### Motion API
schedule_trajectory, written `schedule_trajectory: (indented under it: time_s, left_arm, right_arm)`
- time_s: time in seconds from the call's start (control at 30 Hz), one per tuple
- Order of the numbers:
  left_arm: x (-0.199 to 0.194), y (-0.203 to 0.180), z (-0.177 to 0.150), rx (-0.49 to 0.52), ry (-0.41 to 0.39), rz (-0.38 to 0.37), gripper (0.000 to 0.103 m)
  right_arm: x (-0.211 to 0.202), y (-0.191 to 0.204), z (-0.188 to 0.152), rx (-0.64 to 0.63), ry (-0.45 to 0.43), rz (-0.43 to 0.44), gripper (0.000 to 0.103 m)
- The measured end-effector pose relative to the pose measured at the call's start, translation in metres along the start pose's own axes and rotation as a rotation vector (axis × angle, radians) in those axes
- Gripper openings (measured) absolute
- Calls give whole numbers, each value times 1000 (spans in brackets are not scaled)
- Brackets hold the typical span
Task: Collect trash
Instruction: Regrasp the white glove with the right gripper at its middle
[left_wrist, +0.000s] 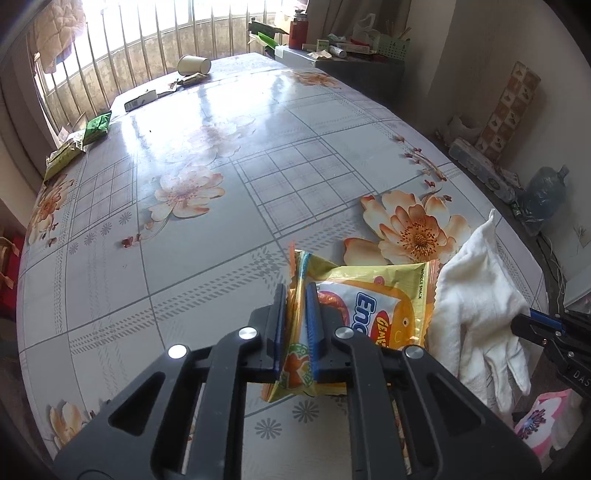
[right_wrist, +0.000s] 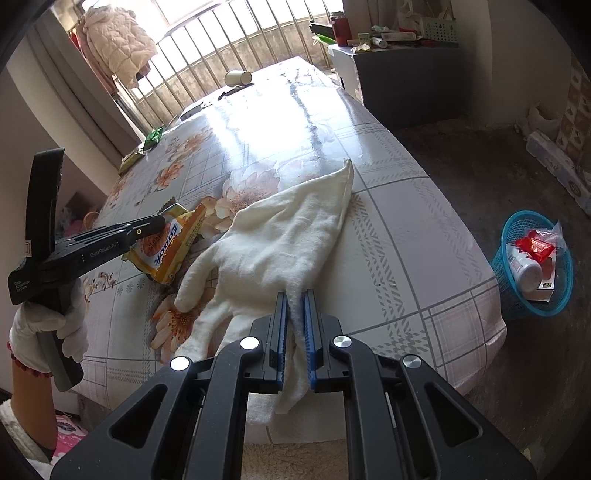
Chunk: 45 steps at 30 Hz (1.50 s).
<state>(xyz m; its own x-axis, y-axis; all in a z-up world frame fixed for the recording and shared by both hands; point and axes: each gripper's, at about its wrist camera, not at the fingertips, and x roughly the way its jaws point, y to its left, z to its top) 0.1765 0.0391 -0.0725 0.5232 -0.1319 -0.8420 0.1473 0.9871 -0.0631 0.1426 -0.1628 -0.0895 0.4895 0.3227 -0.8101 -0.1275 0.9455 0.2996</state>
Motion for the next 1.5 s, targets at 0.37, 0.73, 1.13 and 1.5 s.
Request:
schedule_trajectory:
  time_s: [0.37, 0.73, 1.13, 1.5]
  left_arm:
    - [-48, 39, -55, -90, -22, -35, 32]
    - [-86, -7, -70, 14, -138, -181, 53]
    - [-34, -46, -78, 142, -50, -25, 55]
    - [-33, -24, -70, 59, -69, -58, 24]
  right_arm:
    - [1, -7, 3, 55, 12, 67, 10]
    - [-3, -18, 9, 130, -2, 87, 49]
    - [1, -14, 10, 155, -1, 77, 61]
    - [28, 23, 24, 10, 8, -39, 78]
